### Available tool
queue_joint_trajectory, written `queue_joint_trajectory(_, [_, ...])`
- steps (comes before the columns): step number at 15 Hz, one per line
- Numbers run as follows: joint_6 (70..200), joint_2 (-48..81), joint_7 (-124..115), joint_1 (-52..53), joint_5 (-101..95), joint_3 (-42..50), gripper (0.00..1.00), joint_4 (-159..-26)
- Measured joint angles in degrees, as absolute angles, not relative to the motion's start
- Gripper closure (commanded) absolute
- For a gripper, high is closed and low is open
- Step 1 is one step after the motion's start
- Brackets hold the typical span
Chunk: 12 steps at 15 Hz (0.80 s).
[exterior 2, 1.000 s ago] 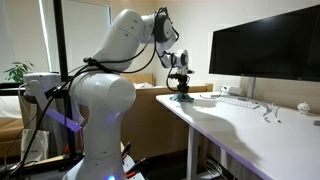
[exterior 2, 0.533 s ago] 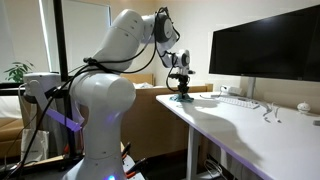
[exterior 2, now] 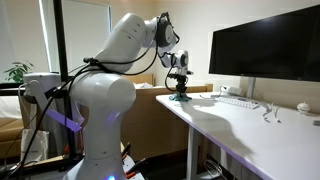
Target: Use the blue towel to wipe the desk
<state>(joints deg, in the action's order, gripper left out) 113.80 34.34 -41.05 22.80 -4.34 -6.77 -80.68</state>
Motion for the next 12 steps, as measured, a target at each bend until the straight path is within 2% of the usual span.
queue_joint_trajectory(12, [108.81,44.1,-40.81,30.82,-4.28,-10.3,0.92,-64.95])
